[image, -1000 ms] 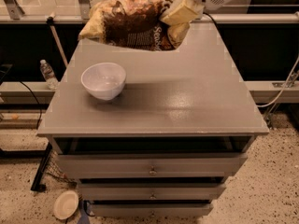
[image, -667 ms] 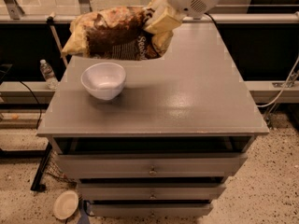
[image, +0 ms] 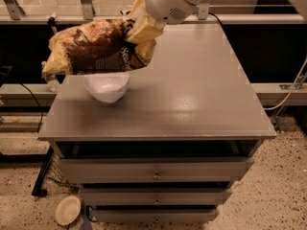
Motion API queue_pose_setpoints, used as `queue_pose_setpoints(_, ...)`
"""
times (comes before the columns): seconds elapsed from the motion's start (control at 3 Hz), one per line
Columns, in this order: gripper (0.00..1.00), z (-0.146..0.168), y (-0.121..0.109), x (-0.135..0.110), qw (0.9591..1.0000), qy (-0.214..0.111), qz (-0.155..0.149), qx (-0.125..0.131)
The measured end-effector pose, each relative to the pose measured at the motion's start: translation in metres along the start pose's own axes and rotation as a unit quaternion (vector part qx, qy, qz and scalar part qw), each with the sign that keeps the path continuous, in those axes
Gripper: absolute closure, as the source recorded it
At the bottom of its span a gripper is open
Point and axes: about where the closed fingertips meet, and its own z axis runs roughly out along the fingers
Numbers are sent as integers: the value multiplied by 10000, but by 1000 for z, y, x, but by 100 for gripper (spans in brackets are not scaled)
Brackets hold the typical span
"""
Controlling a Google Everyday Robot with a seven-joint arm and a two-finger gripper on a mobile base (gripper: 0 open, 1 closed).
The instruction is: Place brown chip bag into white bowl
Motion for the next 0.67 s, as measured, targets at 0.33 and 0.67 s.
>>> queue_pose_setpoints(0.33, 100, 20, -1, -1, 9998, 60, -58, -152)
queue_pose_setpoints(0.67, 100, 37, -1, 3, 9996, 137, -38, -249)
